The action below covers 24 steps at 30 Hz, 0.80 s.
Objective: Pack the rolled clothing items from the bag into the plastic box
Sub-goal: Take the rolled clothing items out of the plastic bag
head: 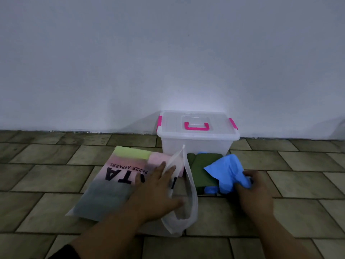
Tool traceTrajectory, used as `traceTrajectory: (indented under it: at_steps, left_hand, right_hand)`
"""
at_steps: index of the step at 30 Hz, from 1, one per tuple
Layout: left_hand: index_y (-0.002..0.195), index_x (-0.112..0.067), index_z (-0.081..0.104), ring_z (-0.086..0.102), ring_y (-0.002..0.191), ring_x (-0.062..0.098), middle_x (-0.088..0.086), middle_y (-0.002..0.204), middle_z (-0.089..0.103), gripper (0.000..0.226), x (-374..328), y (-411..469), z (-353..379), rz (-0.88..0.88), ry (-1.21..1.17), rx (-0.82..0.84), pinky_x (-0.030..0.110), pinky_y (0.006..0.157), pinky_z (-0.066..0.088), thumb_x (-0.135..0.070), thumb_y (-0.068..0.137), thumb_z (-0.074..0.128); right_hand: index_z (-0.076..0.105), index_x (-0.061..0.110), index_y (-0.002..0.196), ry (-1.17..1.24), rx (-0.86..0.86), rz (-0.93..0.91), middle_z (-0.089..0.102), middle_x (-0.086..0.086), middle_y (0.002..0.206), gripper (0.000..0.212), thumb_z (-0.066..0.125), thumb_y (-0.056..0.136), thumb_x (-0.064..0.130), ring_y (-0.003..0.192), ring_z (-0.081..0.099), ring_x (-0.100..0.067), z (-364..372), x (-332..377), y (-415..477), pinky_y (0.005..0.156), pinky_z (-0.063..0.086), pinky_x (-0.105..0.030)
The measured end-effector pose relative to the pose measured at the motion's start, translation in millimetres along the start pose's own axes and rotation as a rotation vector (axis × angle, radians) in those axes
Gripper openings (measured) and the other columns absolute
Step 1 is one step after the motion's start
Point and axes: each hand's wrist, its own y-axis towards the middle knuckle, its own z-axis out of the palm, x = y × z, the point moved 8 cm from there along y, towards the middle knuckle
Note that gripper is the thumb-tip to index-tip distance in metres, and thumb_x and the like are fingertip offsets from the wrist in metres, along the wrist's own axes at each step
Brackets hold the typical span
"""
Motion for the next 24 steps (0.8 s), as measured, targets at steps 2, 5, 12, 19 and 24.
traceTrajectory:
  at_steps: [2,5,12,19,24]
  left_hand:
    - [0.143,-0.045,-0.015,-0.004,0.146,0.023,-0.008,0.159,-0.01,0.099,2,22,-7,-0.018,0.011,-0.026,0.06,0.111,-0.004,-0.076,0.069,0.044]
    - [0.147,-0.037,-0.006,0.011,0.145,0.025,-0.001,0.159,0.01,0.101,15,57,-18,-0.075,0.027,-0.033,0.06,0.111,-0.002,-0.057,0.071,0.058]
    - [0.147,-0.024,0.016,0.025,0.141,0.021,0.001,0.154,0.025,0.09,30,86,-20,-0.041,0.166,0.087,0.059,0.112,-0.002,-0.058,0.073,0.053]
    - [0.134,-0.031,0.04,0.049,0.117,0.015,-0.004,0.131,0.054,0.065,25,48,-33,0.108,0.139,0.006,0.039,0.105,0.029,-0.053,0.075,0.052]
    - [0.143,-0.035,0.029,0.051,0.114,0.016,-0.004,0.129,0.059,0.068,41,20,-32,0.123,0.05,-0.036,0.032,0.1,0.032,-0.048,0.079,0.049]
  right_hand:
    - [0.054,0.021,0.115,-0.026,0.061,0.002,0.064,-0.007,0.102,0.039,0.068,0.079,0.018,0.078,0.059,-0.021,13,-3,-3,0.064,0.044,-0.033]
    - [0.051,0.019,0.122,-0.114,0.153,0.018,0.062,-0.007,0.105,0.046,0.069,0.079,0.024,0.08,0.059,-0.02,16,-2,3,0.07,0.049,-0.037]
    - [0.057,0.021,0.123,-0.183,0.161,-0.425,0.056,0.007,0.126,0.049,0.073,0.076,0.019,0.114,0.053,-0.016,16,79,-28,0.092,0.039,-0.027]
    - [0.046,0.039,0.135,-0.316,0.645,-0.809,0.044,0.02,0.141,0.05,0.054,0.086,0.039,0.127,0.039,0.0,101,120,-107,0.103,0.02,-0.01]
    - [0.042,0.036,0.138,-0.346,0.543,-0.682,0.053,0.014,0.135,0.056,0.055,0.084,0.047,0.12,0.047,-0.005,101,105,-93,0.1,0.031,-0.015]
